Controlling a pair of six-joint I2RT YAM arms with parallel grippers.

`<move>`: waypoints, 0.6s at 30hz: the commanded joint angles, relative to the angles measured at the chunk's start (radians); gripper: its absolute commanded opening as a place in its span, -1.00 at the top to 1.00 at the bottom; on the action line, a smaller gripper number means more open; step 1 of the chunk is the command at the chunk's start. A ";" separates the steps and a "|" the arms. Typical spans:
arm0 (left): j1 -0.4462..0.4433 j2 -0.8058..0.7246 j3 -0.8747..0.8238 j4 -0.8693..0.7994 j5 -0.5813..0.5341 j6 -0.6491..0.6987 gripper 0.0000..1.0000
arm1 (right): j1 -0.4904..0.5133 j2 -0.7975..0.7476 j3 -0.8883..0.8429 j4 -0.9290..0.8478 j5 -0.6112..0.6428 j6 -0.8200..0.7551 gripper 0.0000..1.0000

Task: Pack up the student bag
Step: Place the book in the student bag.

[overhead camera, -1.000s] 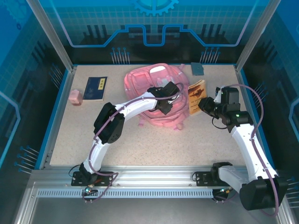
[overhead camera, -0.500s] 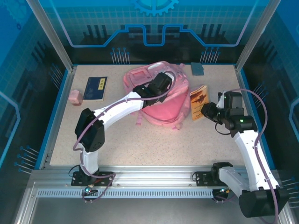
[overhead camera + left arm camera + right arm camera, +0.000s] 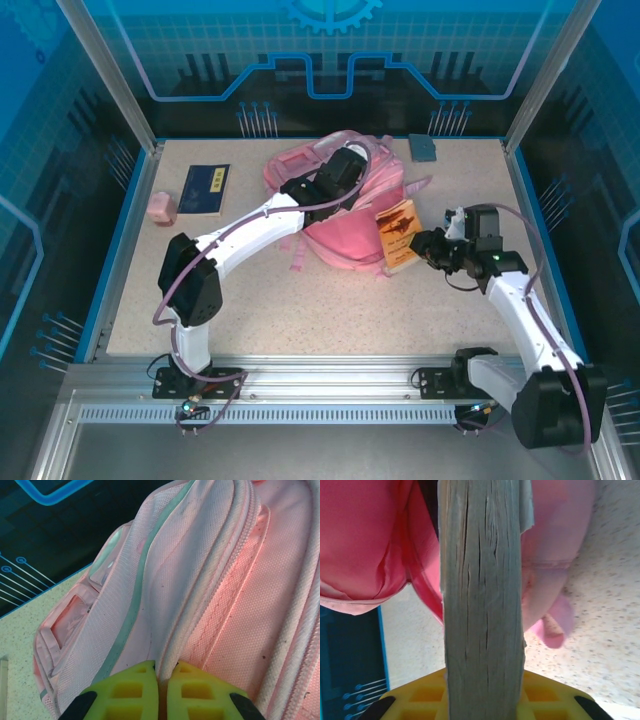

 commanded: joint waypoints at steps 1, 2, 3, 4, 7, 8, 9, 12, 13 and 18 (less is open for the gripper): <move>0.000 -0.067 0.065 0.062 0.021 -0.051 0.88 | 0.050 0.074 0.009 0.280 -0.136 0.106 0.56; -0.001 -0.073 0.061 0.058 0.027 -0.055 0.88 | 0.064 0.106 0.019 0.320 -0.141 0.121 0.56; 0.000 -0.083 0.056 0.055 0.035 -0.058 0.88 | 0.082 0.146 0.030 0.362 -0.146 0.136 0.56; 0.000 -0.091 0.050 0.052 0.042 -0.060 0.89 | 0.096 0.180 0.041 0.398 -0.147 0.152 0.56; 0.000 -0.118 0.036 0.046 0.054 -0.070 0.90 | 0.135 0.303 0.078 0.506 -0.136 0.193 0.57; 0.000 -0.126 0.032 0.043 0.057 -0.074 0.90 | 0.144 0.348 0.095 0.541 -0.132 0.208 0.57; -0.001 -0.136 0.025 0.042 0.057 -0.077 0.91 | 0.151 0.391 0.110 0.585 -0.133 0.227 0.58; 0.000 -0.167 -0.001 0.052 0.053 -0.082 0.96 | 0.170 0.491 0.135 0.686 -0.121 0.254 0.59; 0.000 -0.173 -0.007 0.054 0.050 -0.083 0.97 | 0.175 0.512 0.173 0.719 -0.114 0.244 0.58; 0.002 -0.203 -0.021 0.059 0.067 -0.095 0.94 | 0.195 0.622 0.238 0.748 -0.061 0.213 0.58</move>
